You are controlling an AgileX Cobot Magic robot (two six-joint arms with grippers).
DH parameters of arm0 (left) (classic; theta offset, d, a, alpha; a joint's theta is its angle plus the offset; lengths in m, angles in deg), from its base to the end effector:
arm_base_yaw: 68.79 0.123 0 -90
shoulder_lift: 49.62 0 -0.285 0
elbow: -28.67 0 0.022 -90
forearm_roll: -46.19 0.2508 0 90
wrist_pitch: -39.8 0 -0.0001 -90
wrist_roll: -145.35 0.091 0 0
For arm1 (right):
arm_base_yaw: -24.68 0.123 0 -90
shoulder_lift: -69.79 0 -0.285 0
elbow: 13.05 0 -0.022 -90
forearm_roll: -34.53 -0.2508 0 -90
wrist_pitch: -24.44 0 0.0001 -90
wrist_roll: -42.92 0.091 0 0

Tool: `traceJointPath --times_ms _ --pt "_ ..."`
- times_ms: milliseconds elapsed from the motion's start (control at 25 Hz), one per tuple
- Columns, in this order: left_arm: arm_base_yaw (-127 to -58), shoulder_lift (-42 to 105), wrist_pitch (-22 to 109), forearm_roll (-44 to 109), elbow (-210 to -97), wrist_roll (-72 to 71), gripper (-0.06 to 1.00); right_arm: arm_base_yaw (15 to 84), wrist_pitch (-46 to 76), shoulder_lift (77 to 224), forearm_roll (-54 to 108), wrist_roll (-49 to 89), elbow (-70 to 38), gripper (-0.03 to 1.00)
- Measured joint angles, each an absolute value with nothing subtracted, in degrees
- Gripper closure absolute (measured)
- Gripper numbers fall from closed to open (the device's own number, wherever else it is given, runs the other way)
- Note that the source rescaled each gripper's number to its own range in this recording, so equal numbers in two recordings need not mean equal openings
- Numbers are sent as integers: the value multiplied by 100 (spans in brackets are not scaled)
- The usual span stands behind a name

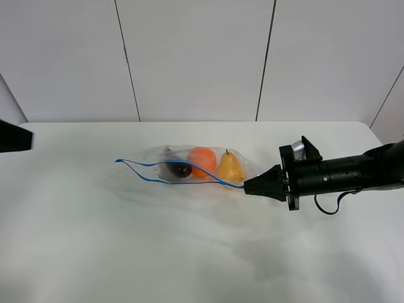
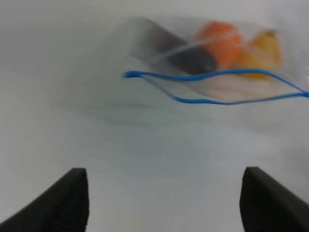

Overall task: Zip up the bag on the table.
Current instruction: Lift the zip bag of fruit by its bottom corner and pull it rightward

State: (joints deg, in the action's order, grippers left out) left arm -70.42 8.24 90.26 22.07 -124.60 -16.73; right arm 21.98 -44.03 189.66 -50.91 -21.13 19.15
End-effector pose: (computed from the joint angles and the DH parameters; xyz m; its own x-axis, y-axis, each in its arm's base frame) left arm 0.1588 -0.0332 0.3515 -0.6653 0.0522 -0.7447 0.2829 0.9408 -0.1867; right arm 0.2922 0.0707 0.1263 -0.9886 0.1353 -0.0662 -0.0124 0.3647 0.9310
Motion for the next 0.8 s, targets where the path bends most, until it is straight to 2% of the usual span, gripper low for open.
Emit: traceJointPath --times_ms 120,240,560,800 --pt "-7228 1512 8900 1212 -12460 -712 -2 2198 -4413 18966 -5091 -2113 1915 97" --pt "-7707 1859 8556 678 -12462 -277 -2 2198 -4413 18966 -5091 -2113 1915 97" --pt "-9742 2863 7509 623 -12468 -703 -2 2198 -4413 18966 -5091 -1951 1915 97" --pt "-10262 3838 6727 634 -12468 -698 -2 2198 -4425 18966 -4763 -1175 1406 97"
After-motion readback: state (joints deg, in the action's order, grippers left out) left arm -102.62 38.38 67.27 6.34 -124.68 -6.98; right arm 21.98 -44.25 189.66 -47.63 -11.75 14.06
